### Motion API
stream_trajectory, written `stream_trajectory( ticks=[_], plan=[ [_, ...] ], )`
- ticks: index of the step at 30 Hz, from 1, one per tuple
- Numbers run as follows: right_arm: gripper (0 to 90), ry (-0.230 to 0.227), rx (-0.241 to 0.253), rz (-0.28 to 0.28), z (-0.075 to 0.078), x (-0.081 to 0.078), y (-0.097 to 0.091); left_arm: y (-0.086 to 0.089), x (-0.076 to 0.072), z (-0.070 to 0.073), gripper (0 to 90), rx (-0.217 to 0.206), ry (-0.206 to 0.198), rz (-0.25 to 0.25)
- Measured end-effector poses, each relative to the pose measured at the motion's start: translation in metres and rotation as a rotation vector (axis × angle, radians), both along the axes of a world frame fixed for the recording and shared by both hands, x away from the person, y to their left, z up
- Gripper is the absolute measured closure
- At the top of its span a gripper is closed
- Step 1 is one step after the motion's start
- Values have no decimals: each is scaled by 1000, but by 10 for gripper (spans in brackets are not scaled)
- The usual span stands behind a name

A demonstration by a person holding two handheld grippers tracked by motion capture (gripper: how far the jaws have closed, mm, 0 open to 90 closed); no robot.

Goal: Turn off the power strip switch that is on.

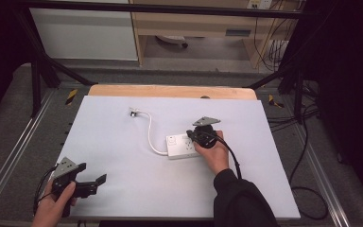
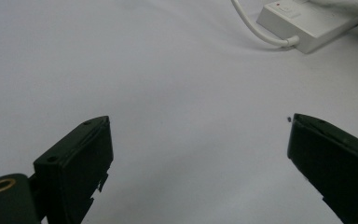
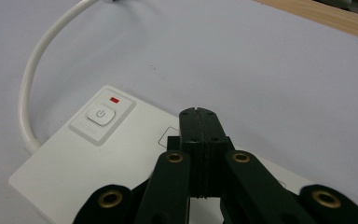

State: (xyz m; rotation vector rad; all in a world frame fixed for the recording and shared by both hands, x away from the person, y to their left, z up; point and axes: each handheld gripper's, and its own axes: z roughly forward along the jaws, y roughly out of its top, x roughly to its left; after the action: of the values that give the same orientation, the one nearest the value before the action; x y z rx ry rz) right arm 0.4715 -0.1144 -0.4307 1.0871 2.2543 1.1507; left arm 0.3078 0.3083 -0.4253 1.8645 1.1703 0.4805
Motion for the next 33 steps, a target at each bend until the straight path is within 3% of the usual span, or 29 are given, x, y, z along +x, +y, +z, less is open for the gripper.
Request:
stream_trajectory(
  ticks=[33],
  plan=[
    [900,12,0,-16,-5,2,-3,0,0,0,69,0,-1,0]
  ],
)
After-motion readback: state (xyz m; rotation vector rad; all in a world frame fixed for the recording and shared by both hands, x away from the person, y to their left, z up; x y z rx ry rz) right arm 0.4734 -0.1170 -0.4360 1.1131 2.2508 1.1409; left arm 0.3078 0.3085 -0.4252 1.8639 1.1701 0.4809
